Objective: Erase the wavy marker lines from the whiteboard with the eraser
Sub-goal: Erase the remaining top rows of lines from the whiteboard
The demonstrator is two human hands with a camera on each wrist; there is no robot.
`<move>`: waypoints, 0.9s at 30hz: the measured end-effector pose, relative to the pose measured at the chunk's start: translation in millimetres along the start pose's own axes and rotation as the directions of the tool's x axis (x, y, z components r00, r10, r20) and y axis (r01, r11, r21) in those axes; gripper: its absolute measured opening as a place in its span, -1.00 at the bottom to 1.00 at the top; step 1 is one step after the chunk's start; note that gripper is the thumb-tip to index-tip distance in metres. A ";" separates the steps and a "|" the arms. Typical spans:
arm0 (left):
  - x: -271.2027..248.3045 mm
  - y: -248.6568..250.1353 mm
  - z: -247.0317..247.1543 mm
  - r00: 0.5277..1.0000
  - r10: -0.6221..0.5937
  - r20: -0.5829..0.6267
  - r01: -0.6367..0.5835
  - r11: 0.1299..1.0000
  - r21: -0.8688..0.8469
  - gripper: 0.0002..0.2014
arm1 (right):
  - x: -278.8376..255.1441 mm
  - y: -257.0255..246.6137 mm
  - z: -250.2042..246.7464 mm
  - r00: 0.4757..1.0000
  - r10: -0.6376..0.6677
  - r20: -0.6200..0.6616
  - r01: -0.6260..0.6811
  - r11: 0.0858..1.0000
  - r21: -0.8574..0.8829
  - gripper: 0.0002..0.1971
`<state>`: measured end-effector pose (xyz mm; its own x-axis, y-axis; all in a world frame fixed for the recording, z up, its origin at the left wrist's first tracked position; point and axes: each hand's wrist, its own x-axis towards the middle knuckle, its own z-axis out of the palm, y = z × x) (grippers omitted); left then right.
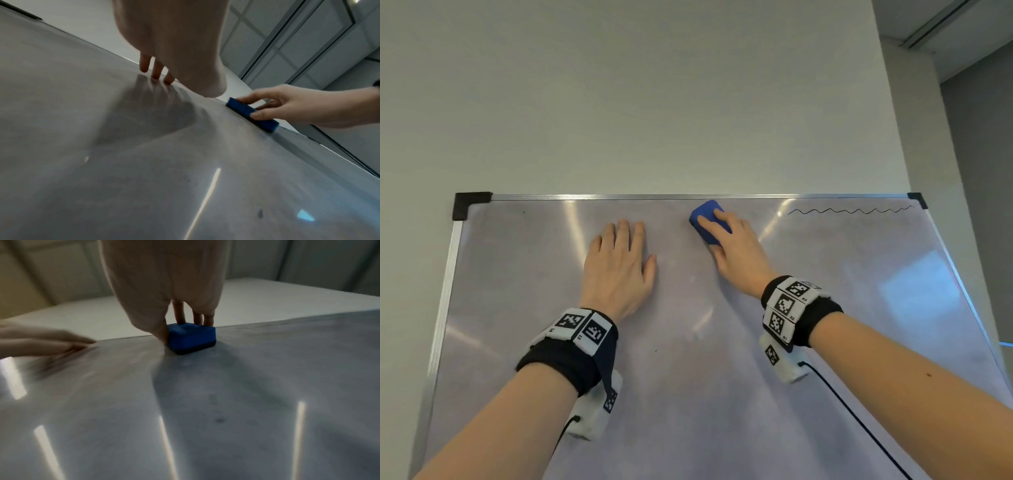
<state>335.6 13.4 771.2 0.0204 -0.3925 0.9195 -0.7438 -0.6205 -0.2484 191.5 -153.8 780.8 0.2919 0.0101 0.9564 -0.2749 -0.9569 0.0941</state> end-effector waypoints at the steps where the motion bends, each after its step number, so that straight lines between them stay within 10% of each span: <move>1: 0.9 2.8 -0.4 1.000 -0.011 0.009 0.011 1.000 0.021 -0.37 | -2.8 18.0 -4.3 0.999 0.046 -0.012 -0.046 0.999 -0.012 -0.48; 8: 22.0 62.0 -8.6 0.980 -0.192 0.048 0.187 0.978 0.092 -0.44 | -13.1 94.7 -33.2 0.892 0.444 -0.091 -0.448 0.893 -0.036 -0.47; 11: 38.5 104.8 -2.3 0.999 -0.002 0.041 0.002 1.000 0.002 -0.42 | -7.3 62.2 -21.3 0.957 0.291 -0.016 -0.291 0.955 -0.058 -0.43; 17: 52.0 152.9 14.5 0.987 -0.144 0.073 0.153 0.980 -0.131 -0.40 | -17.3 91.2 -32.7 0.996 -0.051 0.068 0.053 0.998 -0.032 -0.46; 23: 50.5 150.6 25.3 0.992 -0.125 -0.004 0.124 0.989 -0.082 -0.40 | -36.7 202.8 -69.6 0.962 0.271 -0.039 -0.273 0.960 -0.059 -0.47; 27: 50.5 154.0 22.5 0.992 -0.126 -0.020 0.125 0.991 -0.053 -0.40 | -25.9 162.9 -63.9 0.927 0.372 -0.044 -0.375 0.919 -0.124 -0.41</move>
<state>237.1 -117.2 772.6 0.1003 -0.2973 0.9495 -0.7700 -0.6276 -0.1151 80.6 -291.4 789.0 0.1280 -0.3337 0.9339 -0.4756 -0.8470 -0.2375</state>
